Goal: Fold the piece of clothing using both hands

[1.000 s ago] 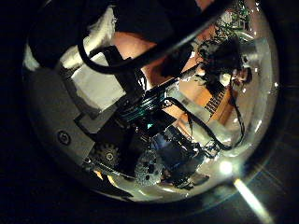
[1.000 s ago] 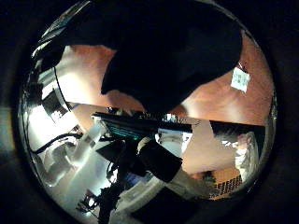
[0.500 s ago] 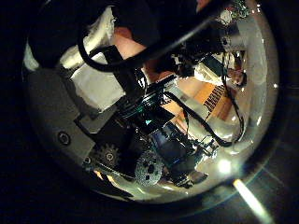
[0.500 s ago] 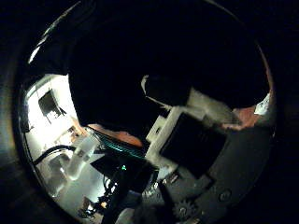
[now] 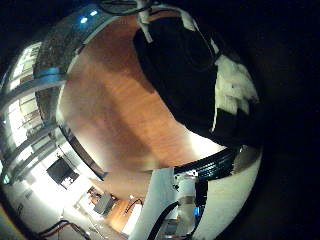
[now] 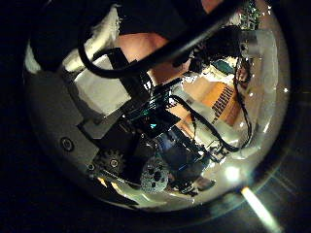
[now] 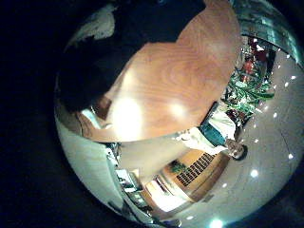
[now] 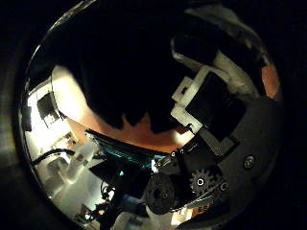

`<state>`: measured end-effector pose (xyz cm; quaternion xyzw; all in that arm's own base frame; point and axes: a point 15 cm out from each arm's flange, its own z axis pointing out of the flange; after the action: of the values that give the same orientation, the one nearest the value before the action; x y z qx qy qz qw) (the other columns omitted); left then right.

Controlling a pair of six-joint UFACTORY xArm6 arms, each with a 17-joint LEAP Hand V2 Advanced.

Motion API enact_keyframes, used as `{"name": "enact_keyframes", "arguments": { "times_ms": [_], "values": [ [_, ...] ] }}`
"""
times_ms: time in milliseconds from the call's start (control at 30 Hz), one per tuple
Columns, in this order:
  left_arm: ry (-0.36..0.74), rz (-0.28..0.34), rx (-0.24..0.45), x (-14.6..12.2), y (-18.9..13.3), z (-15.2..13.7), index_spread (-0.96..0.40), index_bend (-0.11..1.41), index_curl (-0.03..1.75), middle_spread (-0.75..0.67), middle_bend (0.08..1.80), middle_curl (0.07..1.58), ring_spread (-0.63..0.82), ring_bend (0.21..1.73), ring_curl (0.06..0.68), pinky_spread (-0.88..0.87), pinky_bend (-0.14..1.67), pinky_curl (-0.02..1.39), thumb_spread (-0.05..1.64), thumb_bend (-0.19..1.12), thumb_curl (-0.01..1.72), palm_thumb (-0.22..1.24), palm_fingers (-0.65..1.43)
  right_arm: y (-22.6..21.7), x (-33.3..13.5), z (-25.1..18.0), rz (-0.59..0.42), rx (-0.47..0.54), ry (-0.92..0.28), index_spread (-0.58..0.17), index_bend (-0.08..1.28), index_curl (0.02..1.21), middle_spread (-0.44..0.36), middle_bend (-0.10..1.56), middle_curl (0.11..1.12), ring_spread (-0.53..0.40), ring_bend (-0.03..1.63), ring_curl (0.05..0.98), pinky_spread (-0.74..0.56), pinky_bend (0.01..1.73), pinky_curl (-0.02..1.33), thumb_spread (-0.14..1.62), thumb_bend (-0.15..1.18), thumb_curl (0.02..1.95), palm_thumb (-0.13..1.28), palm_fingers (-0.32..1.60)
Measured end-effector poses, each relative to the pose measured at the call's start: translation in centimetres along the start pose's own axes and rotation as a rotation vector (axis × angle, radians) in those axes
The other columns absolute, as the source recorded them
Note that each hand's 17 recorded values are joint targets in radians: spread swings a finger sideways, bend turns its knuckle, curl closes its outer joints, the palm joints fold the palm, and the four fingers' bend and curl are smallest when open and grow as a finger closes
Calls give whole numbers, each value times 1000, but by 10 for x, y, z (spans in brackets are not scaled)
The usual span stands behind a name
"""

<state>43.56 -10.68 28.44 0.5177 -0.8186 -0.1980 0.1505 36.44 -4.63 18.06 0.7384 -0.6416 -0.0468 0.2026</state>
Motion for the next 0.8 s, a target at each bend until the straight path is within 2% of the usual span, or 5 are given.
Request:
{"name": "enact_keyframes", "arguments": {
  "times_ms": [200,467,667,800],
  "values": [
    [23,27,-39,2,33,-2,-701,701,1166,-453,1213,823,-406,1437,519,-590,1147,831,1146,-16,517,657,1127,35,19,-39,17,48,-20,-355,1006,844,-208,1173,891,-226,1357,681,-210,1343,704,1213,51,509,958,1051],
    [35,31,-18,6,61,-8,-710,689,1176,-451,1209,820,-405,1433,518,-591,1140,835,1153,-15,515,650,1131,77,15,-90,16,131,-99,-339,1007,904,-195,1196,910,-221,1371,707,-198,1342,764,1241,14,541,963,1029],
    [46,3,-3,-5,75,-13,-715,684,1181,-451,1207,819,-405,1432,518,-593,1136,838,1154,-15,514,650,1133,75,24,-143,31,235,-87,-332,1000,931,-188,1201,915,-218,1375,716,-194,1321,796,1242,-6,562,975,1038],
    [63,-25,-14,-16,74,-6,-720,674,1185,-451,1208,819,-405,1432,518,-594,1135,840,1154,-16,515,647,1132,55,23,-159,21,247,-81,-328,998,943,-186,1197,917,-217,1372,721,-193,1305,815,1241,-9,571,976,1042]
  ]
}}
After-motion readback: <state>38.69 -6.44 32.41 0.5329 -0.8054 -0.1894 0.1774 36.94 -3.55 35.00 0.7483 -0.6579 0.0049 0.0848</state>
